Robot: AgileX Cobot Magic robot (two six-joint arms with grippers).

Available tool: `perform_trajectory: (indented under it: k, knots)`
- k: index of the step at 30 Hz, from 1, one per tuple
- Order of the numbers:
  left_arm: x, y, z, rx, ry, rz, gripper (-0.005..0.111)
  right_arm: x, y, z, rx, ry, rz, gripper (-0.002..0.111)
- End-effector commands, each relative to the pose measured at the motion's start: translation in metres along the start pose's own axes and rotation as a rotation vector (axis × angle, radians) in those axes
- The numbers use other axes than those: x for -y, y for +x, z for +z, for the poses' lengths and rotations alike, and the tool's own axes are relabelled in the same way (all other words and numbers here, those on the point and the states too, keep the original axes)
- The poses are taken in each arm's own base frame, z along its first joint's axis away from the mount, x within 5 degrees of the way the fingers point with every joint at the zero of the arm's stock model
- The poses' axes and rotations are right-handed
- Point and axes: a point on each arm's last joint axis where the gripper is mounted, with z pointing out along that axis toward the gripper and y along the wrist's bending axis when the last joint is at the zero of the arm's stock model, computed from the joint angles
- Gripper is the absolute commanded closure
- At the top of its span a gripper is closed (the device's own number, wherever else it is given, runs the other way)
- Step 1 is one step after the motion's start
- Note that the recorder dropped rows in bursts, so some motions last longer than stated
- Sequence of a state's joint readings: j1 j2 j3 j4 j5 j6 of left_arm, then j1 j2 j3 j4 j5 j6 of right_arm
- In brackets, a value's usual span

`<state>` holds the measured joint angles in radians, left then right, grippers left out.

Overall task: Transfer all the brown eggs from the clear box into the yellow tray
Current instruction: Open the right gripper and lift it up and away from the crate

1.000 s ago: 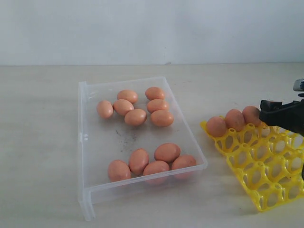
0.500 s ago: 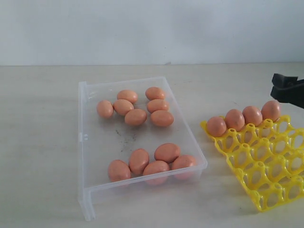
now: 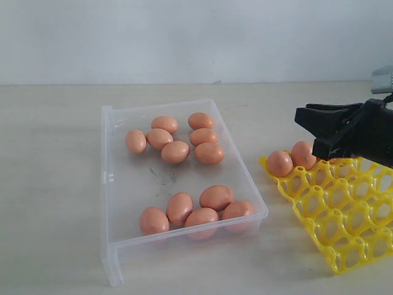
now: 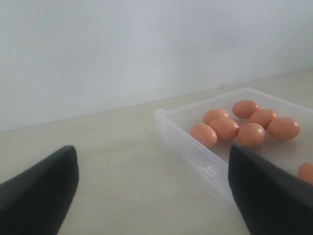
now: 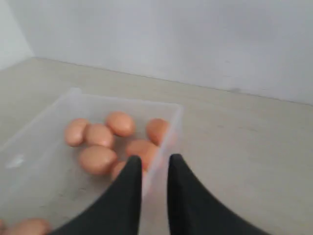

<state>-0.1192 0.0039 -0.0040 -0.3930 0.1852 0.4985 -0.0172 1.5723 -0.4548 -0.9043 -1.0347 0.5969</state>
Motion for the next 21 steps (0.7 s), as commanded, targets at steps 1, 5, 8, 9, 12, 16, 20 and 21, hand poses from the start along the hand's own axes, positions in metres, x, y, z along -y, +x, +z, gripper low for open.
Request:
perform_trajectory:
  k: [1, 5, 8, 9, 12, 16, 20, 21]
  knots:
    - [0.0, 0.0, 0.0, 0.008, 0.004, -0.014, 0.029, -0.026, -0.007, -0.002, 0.069, -0.24, 0.029, 0.108]
    - [0.0, 0.0, 0.0, 0.008, 0.004, -0.014, 0.029, -0.053, -0.02, -0.004, 0.096, -0.342, -0.1, 0.108]
    - [0.0, 0.0, 0.0, 0.008, 0.004, -0.014, 0.029, -0.07, -0.036, -0.006, 0.181, -0.358, -0.155, 0.108]
    - [0.0, 0.0, 0.0, 0.008, 0.004, -0.014, 0.029, -0.075, -0.044, -0.008, 0.223, -0.353, -0.162, 0.108]
    - [0.0, 0.0, 0.0, 0.008, 0.004, -0.014, 0.029, -0.087, -0.063, -0.014, 0.303, -0.27, -0.193, 0.108]
    - [0.0, 0.0, 0.0, 0.008, 0.004, -0.014, 0.029, -0.091, -0.077, -0.023, 0.297, -0.07, -0.192, 0.108]
    - [0.0, 0.0, 0.0, 0.008, 0.004, -0.014, 0.029, -0.096, -0.085, -0.038, 0.254, 0.082, -0.189, 0.108]
    - [0.0, 0.0, 0.0, 0.008, 0.004, -0.014, 0.029, -0.098, -0.085, -0.041, 0.24, 0.095, -0.182, 0.108]
